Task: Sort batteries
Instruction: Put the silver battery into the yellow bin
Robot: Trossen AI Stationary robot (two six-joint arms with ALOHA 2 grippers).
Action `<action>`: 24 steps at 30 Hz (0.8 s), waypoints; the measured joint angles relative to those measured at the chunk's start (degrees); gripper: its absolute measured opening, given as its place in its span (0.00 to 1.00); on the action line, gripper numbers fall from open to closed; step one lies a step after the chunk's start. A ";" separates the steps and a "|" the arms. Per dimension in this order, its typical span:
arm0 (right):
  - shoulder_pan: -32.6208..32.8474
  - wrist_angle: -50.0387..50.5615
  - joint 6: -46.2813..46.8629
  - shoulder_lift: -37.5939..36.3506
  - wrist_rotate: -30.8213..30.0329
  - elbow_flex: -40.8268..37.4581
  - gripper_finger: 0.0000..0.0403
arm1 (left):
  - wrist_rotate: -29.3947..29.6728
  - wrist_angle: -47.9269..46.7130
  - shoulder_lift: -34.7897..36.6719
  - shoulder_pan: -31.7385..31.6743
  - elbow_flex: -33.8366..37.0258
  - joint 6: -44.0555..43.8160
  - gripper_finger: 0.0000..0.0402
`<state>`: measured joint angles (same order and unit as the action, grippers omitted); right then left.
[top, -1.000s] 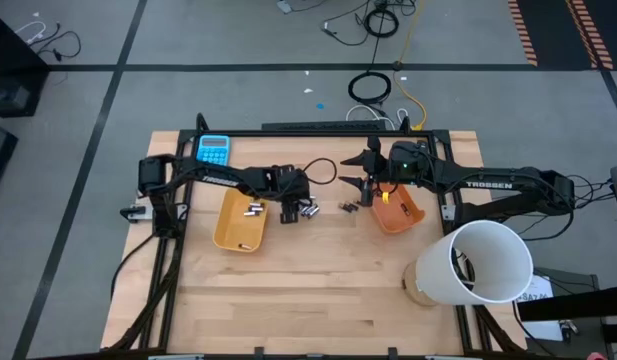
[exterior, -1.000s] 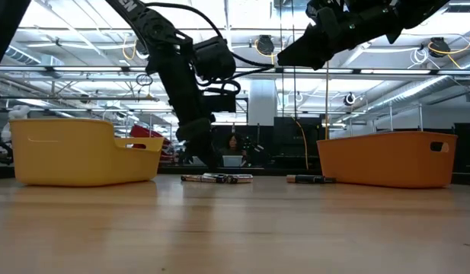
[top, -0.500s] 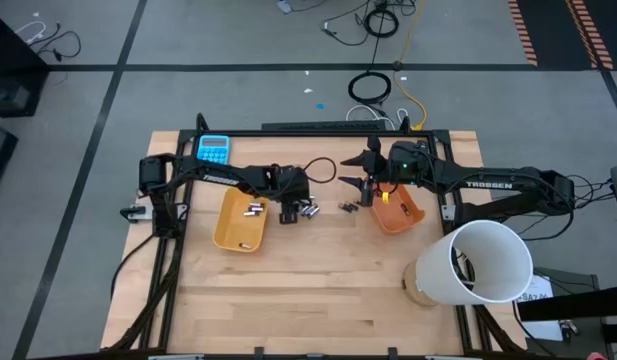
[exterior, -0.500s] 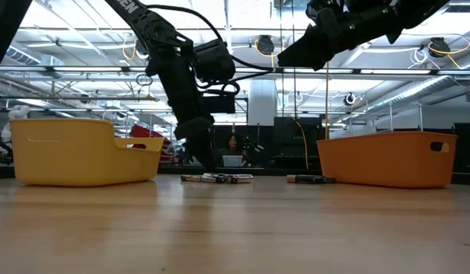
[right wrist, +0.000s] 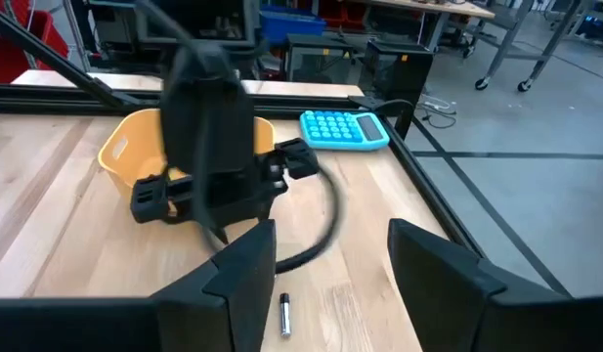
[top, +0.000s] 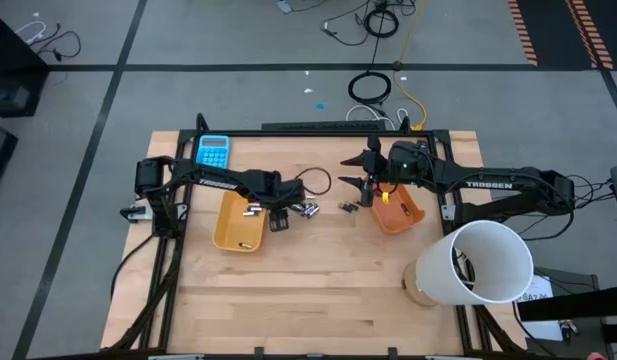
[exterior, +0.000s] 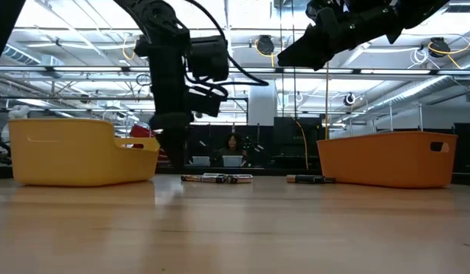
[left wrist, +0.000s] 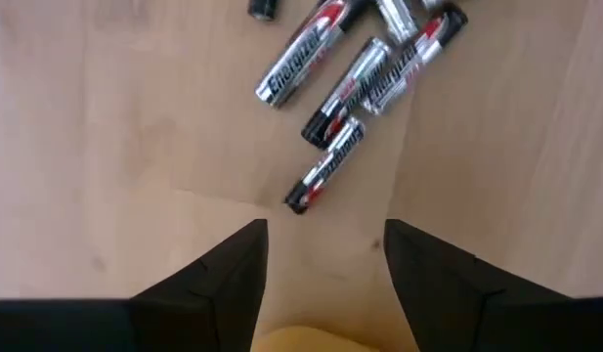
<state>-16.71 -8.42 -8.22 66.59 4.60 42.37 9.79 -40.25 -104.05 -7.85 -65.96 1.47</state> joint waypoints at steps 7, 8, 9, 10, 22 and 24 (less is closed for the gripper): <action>-0.01 0.03 0.00 0.00 0.00 0.00 0.47 | 2.24 1.95 0.00 0.71 -0.01 9.38 0.53; -0.01 0.02 -0.03 0.00 0.00 0.00 0.47 | 2.18 2.03 0.00 0.76 -0.01 10.99 0.53; 0.00 0.02 -0.11 0.00 0.00 0.00 0.47 | 2.06 2.14 0.00 0.78 -0.01 12.45 0.53; 0.00 0.01 -0.23 0.00 0.00 0.00 0.47 | 1.84 2.35 0.00 0.70 -0.01 13.78 0.53; -0.01 -0.42 -0.40 0.00 0.00 0.00 0.47 | -0.70 3.93 -4.93 -0.34 -0.30 17.51 0.45; -0.01 -0.42 -0.40 0.00 0.01 0.00 0.47 | -0.76 3.97 -6.16 -0.33 -0.43 18.38 0.42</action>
<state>-16.72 -8.84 -8.62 66.59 4.61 42.37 9.03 -36.28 -110.21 -8.19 -66.39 19.85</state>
